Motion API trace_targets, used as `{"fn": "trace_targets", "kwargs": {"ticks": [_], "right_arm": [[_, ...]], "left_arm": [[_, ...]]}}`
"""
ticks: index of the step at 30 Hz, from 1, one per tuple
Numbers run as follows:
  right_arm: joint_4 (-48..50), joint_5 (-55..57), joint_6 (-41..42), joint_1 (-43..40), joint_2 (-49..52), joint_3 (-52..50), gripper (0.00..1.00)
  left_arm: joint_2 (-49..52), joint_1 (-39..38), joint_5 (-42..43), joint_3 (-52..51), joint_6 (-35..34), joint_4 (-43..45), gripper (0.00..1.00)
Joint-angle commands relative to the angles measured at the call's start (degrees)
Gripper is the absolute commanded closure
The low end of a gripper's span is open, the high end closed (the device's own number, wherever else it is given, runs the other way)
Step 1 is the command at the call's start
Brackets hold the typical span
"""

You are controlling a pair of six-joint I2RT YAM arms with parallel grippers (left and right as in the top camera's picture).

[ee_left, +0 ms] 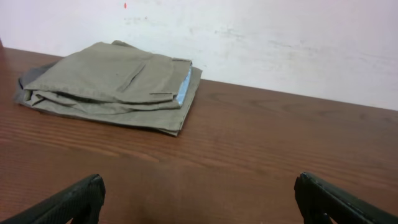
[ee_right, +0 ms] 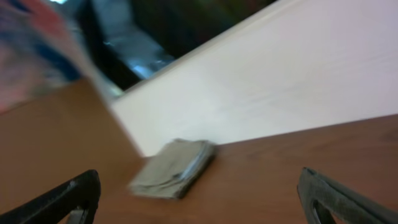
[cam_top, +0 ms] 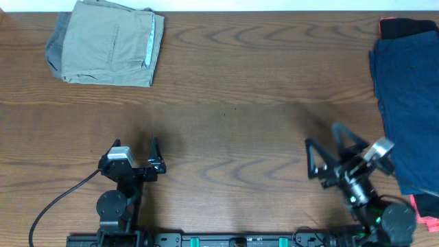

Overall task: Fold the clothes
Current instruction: 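Reach the right gripper to the dark blue pants pile and grasp them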

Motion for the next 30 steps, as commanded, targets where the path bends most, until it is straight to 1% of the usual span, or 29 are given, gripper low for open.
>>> {"fn": "trace_targets", "kwargs": {"ticks": [1, 5, 9, 12, 14, 17, 19, 23, 27, 30], "right_arm": [[-4.87, 11.10, -13.81, 0.15, 10.01, 10.40, 0.01], [-15.47, 24.68, -19.85, 0.15, 27.02, 25.57, 0.01], [-26.14, 34.67, -25.51, -0.24, 45.46, 42.16, 0.01], [-34.25, 40.52, -29.05, -1.49, 59.56, 54.62, 0.01], [-42.56, 42.71, -30.38, -2.73, 69.68, 64.67, 0.01], [-52.30, 45.72, -32.76, -4.31, 81.18, 77.11, 0.01], [-53.53, 46.95, -34.49, -5.18, 86.38, 82.12, 0.01], [-53.09, 47.04, -42.10, -7.48, 95.34, 88.43, 0.01], [-54.03, 51.78, -44.39, -9.35, 103.12, 92.78, 0.01], [-53.53, 52.74, -46.31, -11.34, 108.32, 94.36, 0.01]], "left_arm": [[-0.35, -0.17, 0.61, -1.51, 0.79, -0.98, 0.02], [-0.35, -0.17, 0.59, -1.51, 0.79, -0.98, 0.02], [-0.35, -0.17, 0.59, -1.51, 0.79, -0.98, 0.02], [-0.35, -0.17, 0.59, -1.51, 0.79, -0.98, 0.02], [-0.35, -0.17, 0.59, -1.51, 0.79, -0.98, 0.02], [-0.35, -0.17, 0.59, -1.51, 0.79, -0.98, 0.02], [-0.35, -0.17, 0.59, -1.51, 0.79, -0.98, 0.02], [-0.35, -0.17, 0.61, -1.51, 0.79, -0.98, 0.02], [-0.35, -0.17, 0.59, -1.51, 0.79, -0.98, 0.02], [-0.35, -0.17, 0.61, -1.51, 0.79, -0.98, 0.02]]}}
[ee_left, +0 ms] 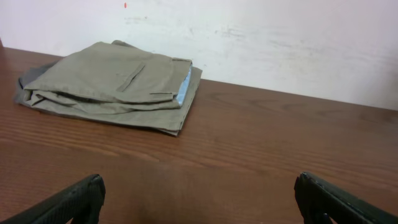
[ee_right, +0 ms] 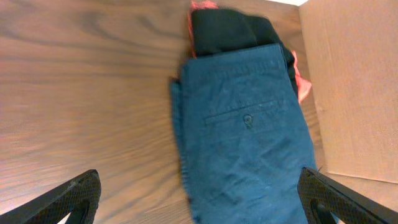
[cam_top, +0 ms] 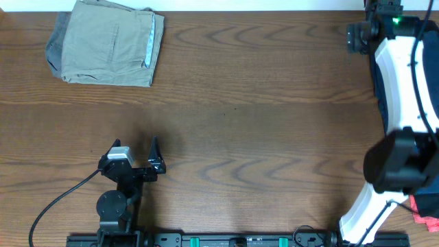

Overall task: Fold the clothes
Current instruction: 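Reach the right gripper to the dark blue pants pile and grasp them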

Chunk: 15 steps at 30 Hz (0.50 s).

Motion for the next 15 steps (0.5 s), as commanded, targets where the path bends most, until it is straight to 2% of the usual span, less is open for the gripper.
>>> {"fn": "trace_targets", "kwargs": {"ticks": [1, 7, 15], "right_arm": [[0.50, 3.91, -4.48, -2.86, 5.75, 1.97, 0.01], [4.07, 3.65, -5.73, -5.97, 13.14, 1.97, 0.05], [8.83, 3.63, -7.48, -6.21, 19.69, 1.97, 0.08]], "left_arm": [[-0.35, -0.17, 0.59, -1.49, 0.79, -0.98, 0.02], [-0.35, -0.17, 0.59, -1.49, 0.79, -0.98, 0.02], [-0.35, -0.17, 0.61, -1.49, 0.79, -0.98, 0.02]]}}
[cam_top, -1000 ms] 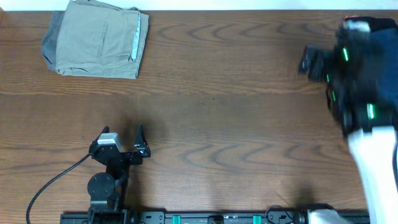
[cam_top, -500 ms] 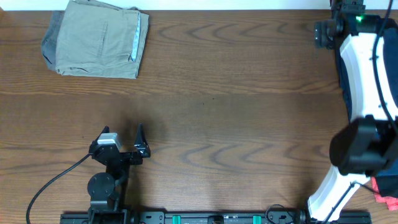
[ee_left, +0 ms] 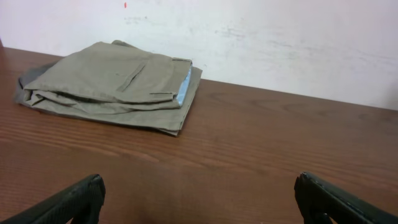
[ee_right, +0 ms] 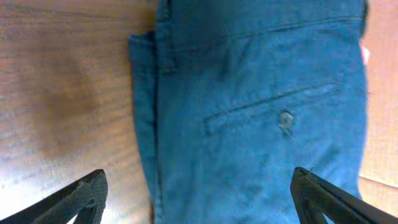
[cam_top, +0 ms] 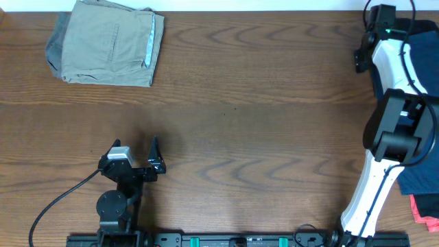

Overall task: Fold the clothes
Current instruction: 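Reach the right gripper to the dark blue pants pile and grasp them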

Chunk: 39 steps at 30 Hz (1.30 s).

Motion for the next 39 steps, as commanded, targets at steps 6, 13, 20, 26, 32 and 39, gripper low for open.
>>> {"fn": "trace_targets", "kwargs": {"ticks": [6, 13, 20, 26, 32, 39], "right_arm": [[2.58, 1.01, -2.16, 0.02, 5.40, 1.03, 0.09], [3.19, 0.94, -2.12, -1.60, 7.69, 1.01, 0.16], [3.28, -0.28, -1.51, -2.71, 7.69, 1.01, 0.46], [3.43, -2.10, 1.16, -3.48, 7.69, 1.01, 0.73], [3.04, -2.01, 6.34, -3.61, 7.48, 1.07, 0.99], [2.12, -1.66, 14.23, -3.72, 4.11, 1.07, 0.99]], "left_arm": [[-0.35, -0.17, 0.61, -1.49, 0.79, -0.98, 0.02], [-0.35, -0.17, 0.59, -1.49, 0.79, -0.98, 0.02], [-0.35, -0.17, 0.59, -1.49, 0.79, -0.98, 0.02], [-0.35, -0.17, 0.61, -1.49, 0.79, -0.98, 0.02], [-0.35, -0.17, 0.59, -1.49, 0.79, -0.98, 0.02], [-0.35, -0.17, 0.59, -1.49, 0.79, -0.98, 0.02]]}}
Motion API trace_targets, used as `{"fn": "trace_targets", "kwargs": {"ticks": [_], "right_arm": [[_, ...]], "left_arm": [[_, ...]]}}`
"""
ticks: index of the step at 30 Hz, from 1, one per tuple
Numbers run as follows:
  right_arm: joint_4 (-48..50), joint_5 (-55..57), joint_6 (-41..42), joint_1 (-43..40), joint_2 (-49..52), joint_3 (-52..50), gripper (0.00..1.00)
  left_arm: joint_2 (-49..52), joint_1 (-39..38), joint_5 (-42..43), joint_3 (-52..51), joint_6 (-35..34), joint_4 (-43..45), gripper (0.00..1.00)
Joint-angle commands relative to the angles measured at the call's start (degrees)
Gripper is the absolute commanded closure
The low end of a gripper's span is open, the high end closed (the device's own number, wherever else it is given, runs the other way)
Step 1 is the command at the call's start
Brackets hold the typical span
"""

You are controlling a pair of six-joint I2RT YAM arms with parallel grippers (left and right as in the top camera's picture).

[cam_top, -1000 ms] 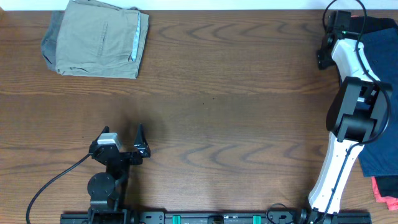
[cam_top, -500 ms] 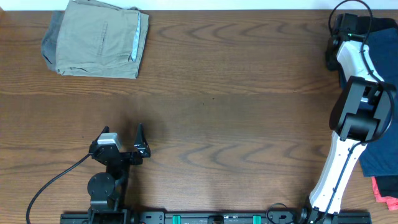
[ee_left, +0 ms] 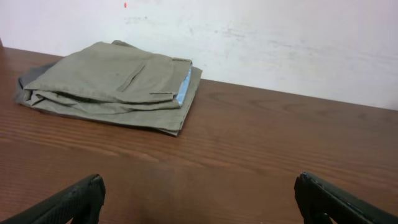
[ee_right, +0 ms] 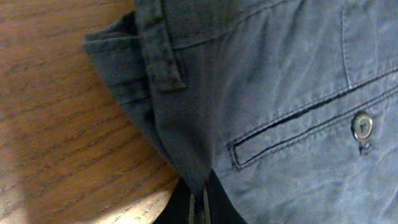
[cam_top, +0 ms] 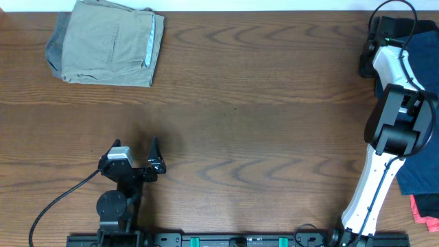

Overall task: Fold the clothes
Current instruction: 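Reach the right gripper to the dark blue pants pile and grasp them, then drag the dark blue pants to the table center and lay them flat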

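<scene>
Blue trousers with a buttoned back pocket lie at the table's far right. My right gripper is shut, pinching a fold of their left edge near the waistband; in the overhead view it is at the top right. Folded khaki trousers rest at the back left, also in the left wrist view. My left gripper stands open and empty low over the wood near the front left.
A pink garment pokes out under the blue trousers at the front right. The white right arm stretches along the right side. A white wall backs the table. A black cable trails by the left arm's base.
My right gripper was open just above the blue trousers' left edge; now it is lower and shut on a fold of that edge. The left arm has not moved.
My right gripper was open near the front right of the table. Then it was open above the blue trousers at the back right, then closer over their left edge, and now it pinches that edge. The left gripper stayed open and still throughout.
</scene>
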Motion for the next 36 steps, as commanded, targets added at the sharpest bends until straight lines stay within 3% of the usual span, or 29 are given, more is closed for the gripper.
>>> {"fn": "trace_targets", "kwargs": {"ticks": [1, 15, 23, 30, 36], "right_arm": [[-1.01, 0.90, 6.69, -0.83, -2.99, 0.39, 0.99], [-3.02, 1.05, 11.54, -0.83, -17.51, 0.39, 0.99], [-5.38, 0.24, 12.48, -0.81, -19.56, 0.37, 0.99], [-6.47, -10.51, 12.44, 0.74, -19.54, 0.37, 0.99], [-5.86, -20.94, 12.41, 6.73, -19.54, 0.37, 0.99]], "left_arm": [[-0.35, -0.17, 0.59, -1.49, 0.79, -0.98, 0.02], [-0.35, -0.17, 0.59, -1.49, 0.79, -0.98, 0.02], [-0.35, -0.17, 0.59, -1.49, 0.79, -0.98, 0.02], [-0.35, -0.17, 0.59, -1.49, 0.79, -0.98, 0.02], [-0.35, -0.17, 0.61, -1.49, 0.79, -0.98, 0.02]]}}
